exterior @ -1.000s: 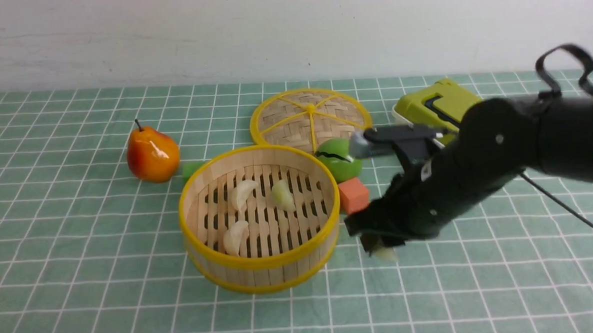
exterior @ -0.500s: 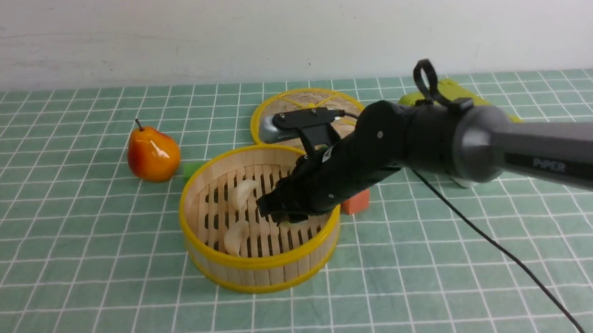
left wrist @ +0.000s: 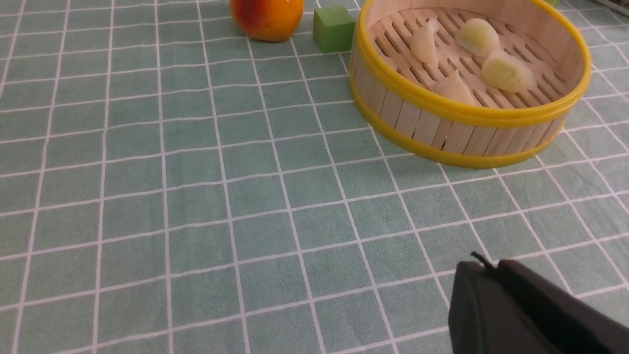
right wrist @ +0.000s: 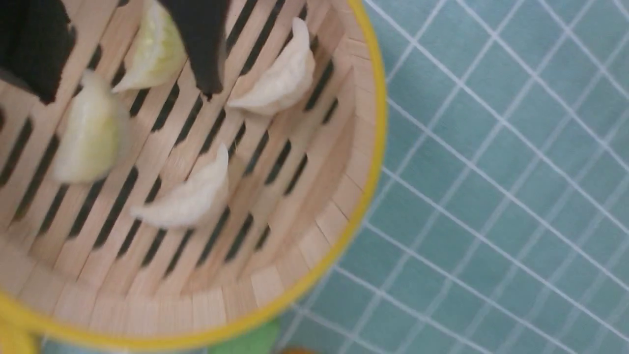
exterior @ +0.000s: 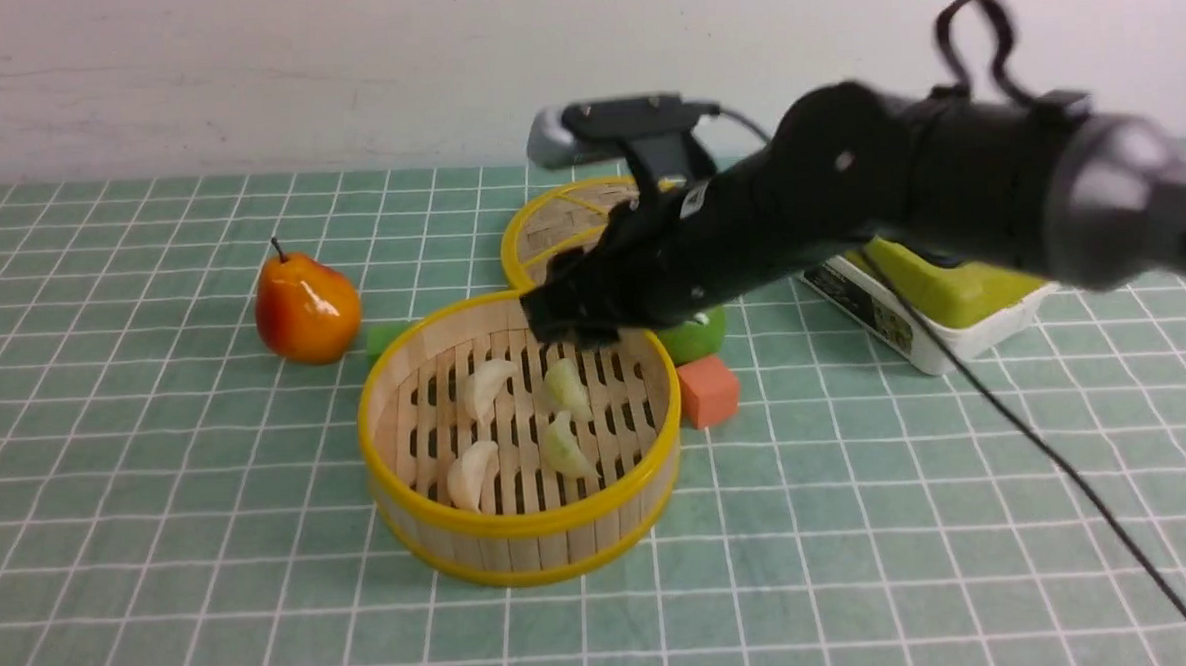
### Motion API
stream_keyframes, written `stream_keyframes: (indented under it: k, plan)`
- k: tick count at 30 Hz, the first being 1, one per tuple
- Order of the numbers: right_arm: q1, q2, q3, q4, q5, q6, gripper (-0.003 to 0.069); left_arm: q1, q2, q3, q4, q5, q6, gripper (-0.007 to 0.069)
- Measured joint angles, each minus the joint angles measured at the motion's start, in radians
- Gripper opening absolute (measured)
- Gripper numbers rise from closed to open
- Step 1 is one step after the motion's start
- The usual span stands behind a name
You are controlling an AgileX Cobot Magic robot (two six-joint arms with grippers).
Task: Put the dumplings into the steamer on the table with the blue tablecloth.
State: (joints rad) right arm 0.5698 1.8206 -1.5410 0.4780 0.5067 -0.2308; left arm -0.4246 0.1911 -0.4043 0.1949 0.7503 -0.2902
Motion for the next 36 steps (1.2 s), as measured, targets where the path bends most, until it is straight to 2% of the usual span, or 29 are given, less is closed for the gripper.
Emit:
stream_keyframes:
  k: [4, 7, 8, 9, 12, 16, 19, 22, 27, 33, 36]
  plan:
    - [-0.003, -0.233, 0.000, -0.080, 0.032, 0.000, 0.0152, 0.000, 0.000, 0.000, 0.000, 0.000, 0.000, 0.0034]
    - [-0.003, -0.350, 0.000, -0.150, 0.061, 0.000, 0.0067, 0.000, 0.000, 0.000, 0.000, 0.000, 0.000, 0.0037]
    - [-0.003, -0.418, 0.000, -0.201, 0.090, 0.000, 0.0008, 0.000, 0.000, 0.000, 0.000, 0.000, 0.000, 0.0039]
    - [-0.003, -0.464, 0.006, -0.239, 0.109, 0.003, -0.0010, 0.000, 0.000, 0.000, 0.000, 0.000, 0.000, 0.0039]
    - [-0.003, -0.579, 0.063, -0.336, 0.154, 0.031, -0.0018, 0.000, 0.000, 0.000, 0.000, 0.000, 0.000, 0.0040]
    - [-0.003, -0.749, 0.248, -0.433, 0.149, 0.086, -0.0011, 0.000, 0.000, 0.000, 0.000, 0.000, 0.000, 0.0047]
    - [-0.003, -0.968, 0.514, -0.461, 0.023, 0.147, -0.0008, 0.000, 0.000, 0.000, 0.000, 0.000, 0.000, 0.0051]
    - [-0.003, -1.107, 0.674, -0.464, -0.081, 0.175, -0.0008, 0.000, 0.000, 0.000, 0.000, 0.000, 0.000, 0.0055]
    - [-0.003, -1.452, 1.125, -0.464, -0.393, 0.188, -0.0005, 0.000, 0.000, 0.000, 0.000, 0.000, 0.000, 0.0060]
    - [-0.003, -1.595, 1.424, -0.464, -0.603, 0.188, -0.0001, 0.000, 0.000, 0.000, 0.000, 0.000, 0.000, 0.0071]
    - [-0.003, -1.612, 1.527, -0.465, -0.657, 0.188, 0.0001, 0.000, 0.000, 0.000, 0.000, 0.000, 0.000, 0.0072]
